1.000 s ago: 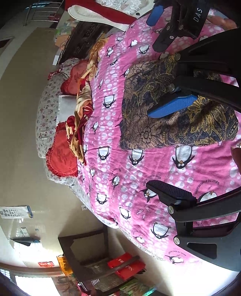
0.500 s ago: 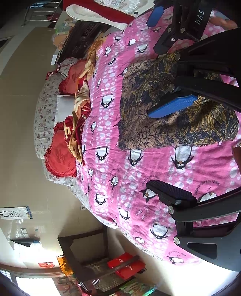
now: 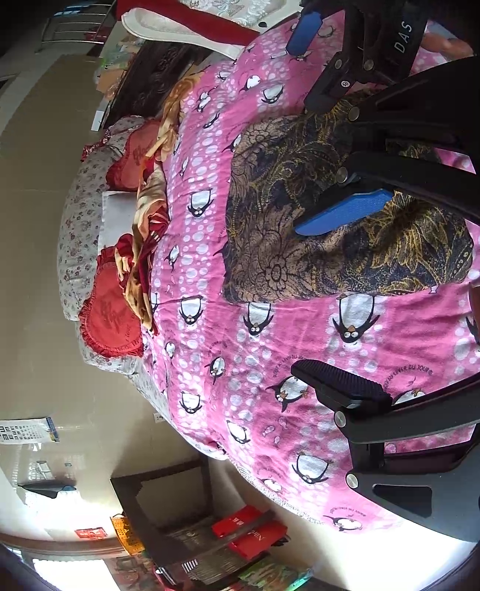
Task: Fold small clothes
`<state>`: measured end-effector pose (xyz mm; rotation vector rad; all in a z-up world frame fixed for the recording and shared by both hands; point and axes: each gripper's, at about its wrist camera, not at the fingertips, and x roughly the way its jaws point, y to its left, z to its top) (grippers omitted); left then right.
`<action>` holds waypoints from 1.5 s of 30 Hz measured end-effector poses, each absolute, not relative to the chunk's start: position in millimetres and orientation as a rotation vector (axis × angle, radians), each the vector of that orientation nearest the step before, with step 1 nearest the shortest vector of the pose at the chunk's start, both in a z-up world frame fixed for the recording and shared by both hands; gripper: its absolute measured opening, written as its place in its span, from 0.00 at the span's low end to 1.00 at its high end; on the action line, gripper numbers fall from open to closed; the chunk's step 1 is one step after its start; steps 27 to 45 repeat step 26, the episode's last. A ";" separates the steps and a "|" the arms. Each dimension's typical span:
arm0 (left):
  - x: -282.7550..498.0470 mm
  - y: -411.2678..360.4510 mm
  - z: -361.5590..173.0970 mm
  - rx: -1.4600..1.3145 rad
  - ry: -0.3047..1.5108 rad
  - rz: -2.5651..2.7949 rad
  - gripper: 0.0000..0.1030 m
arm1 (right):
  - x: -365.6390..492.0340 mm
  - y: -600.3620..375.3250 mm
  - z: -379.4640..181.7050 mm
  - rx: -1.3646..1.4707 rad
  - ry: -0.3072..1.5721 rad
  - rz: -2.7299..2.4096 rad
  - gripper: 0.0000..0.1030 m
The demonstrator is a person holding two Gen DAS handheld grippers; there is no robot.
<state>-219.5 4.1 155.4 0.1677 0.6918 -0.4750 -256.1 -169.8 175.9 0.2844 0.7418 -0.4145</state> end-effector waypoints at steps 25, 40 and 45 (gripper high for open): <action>-209.1 -3.9 140.3 0.211 0.684 -0.502 0.68 | -244.5 -178.3 149.4 0.317 0.810 -0.386 0.99; -204.3 -3.3 140.5 0.203 0.700 -0.513 0.68 | -244.9 -184.6 148.5 0.326 0.809 -0.385 0.99; -204.3 -3.3 140.5 0.203 0.700 -0.513 0.68 | -244.9 -184.6 148.5 0.326 0.809 -0.385 0.99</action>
